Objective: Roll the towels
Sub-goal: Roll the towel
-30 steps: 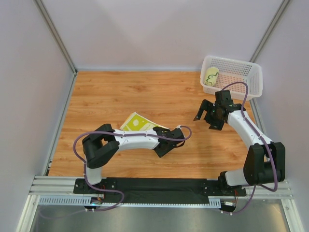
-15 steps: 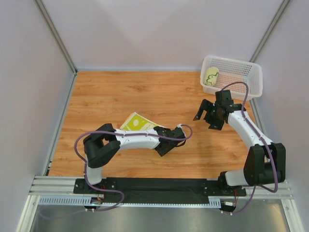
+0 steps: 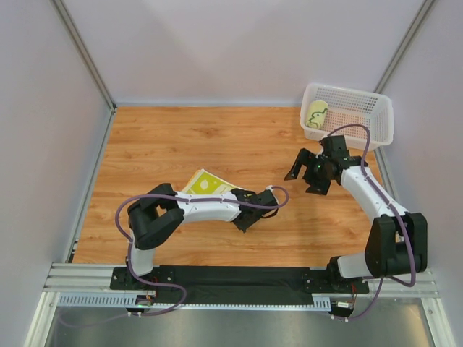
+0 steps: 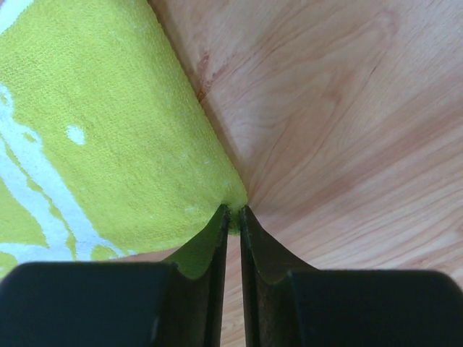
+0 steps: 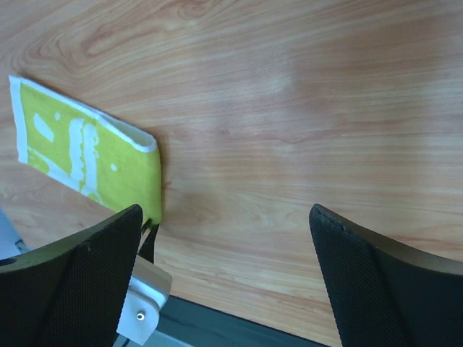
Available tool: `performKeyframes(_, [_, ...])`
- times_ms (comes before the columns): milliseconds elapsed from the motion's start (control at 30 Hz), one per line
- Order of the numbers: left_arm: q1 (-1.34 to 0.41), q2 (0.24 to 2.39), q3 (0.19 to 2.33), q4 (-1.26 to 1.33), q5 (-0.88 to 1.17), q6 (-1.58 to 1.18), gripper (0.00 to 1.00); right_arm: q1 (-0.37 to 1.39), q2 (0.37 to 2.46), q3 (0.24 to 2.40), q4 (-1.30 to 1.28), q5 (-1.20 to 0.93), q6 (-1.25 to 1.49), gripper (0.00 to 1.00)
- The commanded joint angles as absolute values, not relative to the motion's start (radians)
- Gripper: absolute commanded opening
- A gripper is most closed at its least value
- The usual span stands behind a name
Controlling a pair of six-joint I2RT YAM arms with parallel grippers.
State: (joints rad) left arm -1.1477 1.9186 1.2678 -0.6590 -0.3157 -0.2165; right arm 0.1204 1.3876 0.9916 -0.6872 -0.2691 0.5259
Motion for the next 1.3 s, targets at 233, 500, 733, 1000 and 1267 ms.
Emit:
performKeyframes(233, [-1.022,1.786,1.269,-0.649,-0.095,-0.265,0.11,0.305,1.626,0.966,-0.506,-0.606,0.612,1.00])
performKeyframes(500, [-0.962,1.735,1.255,-0.652,-0.028,-0.290,0.06,0.365,1.772,0.986,-0.375,-0.663,0.724,1.00])
performKeyframes(733, [-0.914,1.680,1.218,-0.629,0.031,-0.313,0.06,0.423,1.868,1.057,-0.325,-0.696,0.768,0.98])
performKeyframes(1000, [-0.865,1.618,1.169,-0.603,0.070,-0.339,0.05,0.434,1.925,1.124,-0.337,-0.684,0.761,0.77])
performKeyframes(1267, [-0.824,1.546,1.118,-0.571,0.109,-0.356,0.04,0.433,1.983,1.229,-0.414,-0.629,0.723,0.37])
